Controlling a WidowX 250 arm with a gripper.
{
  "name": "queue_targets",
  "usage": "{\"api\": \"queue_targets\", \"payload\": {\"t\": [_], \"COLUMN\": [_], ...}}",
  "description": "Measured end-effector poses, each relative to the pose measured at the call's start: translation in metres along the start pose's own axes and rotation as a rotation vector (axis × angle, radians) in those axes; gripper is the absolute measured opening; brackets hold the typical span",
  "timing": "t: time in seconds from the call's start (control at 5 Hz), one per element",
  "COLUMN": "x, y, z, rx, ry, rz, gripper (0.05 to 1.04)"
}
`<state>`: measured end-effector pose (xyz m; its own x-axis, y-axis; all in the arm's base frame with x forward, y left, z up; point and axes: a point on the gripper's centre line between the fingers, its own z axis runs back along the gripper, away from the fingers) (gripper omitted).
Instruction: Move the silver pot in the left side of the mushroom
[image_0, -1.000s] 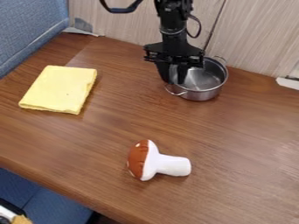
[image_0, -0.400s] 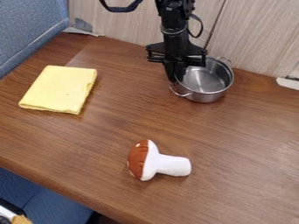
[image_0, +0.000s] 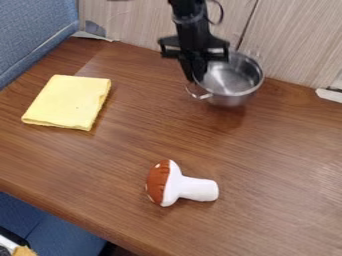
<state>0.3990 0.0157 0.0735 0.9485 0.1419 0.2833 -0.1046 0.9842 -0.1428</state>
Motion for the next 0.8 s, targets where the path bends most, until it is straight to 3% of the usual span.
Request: {"api": "queue_targets", "payload": {"t": [0.4,0.8], "x": [-0.043,-0.104], "y": [0.024,0.068], "z": [0.048,0.052], "rx": [-0.02,-0.035], "ry": [-0.023,0.0], "rz": [-0.083,-0.109], "gripper": [0.072,0.072]}}
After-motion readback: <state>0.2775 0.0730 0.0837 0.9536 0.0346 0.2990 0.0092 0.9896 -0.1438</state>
